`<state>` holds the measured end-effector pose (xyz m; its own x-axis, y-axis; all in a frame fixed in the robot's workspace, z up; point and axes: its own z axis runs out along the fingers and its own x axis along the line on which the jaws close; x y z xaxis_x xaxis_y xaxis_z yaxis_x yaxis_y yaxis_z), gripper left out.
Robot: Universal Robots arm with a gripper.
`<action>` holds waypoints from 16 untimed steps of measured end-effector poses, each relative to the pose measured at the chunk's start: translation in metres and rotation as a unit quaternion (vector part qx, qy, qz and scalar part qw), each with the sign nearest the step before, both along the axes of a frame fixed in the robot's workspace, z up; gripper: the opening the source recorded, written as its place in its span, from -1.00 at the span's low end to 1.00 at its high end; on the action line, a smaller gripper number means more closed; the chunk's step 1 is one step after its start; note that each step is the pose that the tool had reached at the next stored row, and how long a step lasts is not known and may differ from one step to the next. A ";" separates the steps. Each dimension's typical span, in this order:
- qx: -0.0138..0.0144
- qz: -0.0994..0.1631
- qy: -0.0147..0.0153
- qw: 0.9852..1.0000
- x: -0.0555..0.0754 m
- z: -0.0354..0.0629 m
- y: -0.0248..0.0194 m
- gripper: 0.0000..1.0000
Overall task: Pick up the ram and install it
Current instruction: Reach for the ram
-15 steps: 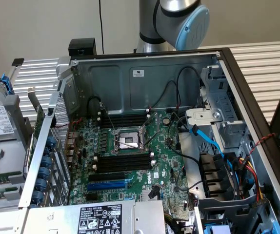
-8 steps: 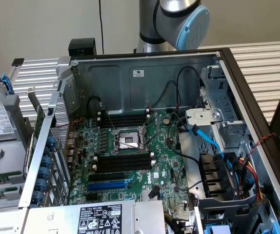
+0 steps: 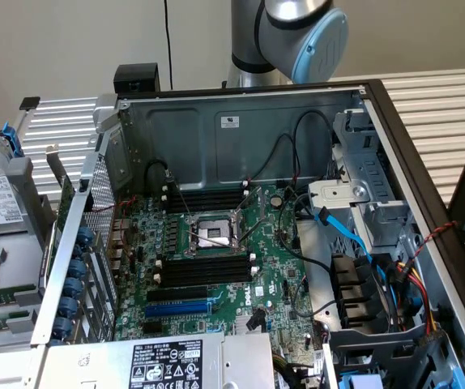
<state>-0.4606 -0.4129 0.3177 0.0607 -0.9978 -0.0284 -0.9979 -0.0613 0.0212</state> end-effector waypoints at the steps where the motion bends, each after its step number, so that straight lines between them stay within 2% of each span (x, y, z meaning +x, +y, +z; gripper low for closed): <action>1: 0.000 0.000 0.000 1.000 0.000 -0.0019 0.0000 -0.51; 13: 0.000 0.000 0.000 1.000 0.000 -0.0238 -0.0016 -0.51; 14: 0.000 0.000 0.000 1.000 0.000 -0.0256 -0.0033 -0.51; 16: 0.000 0.000 0.000 1.000 0.000 -0.0291 -0.0097 -0.51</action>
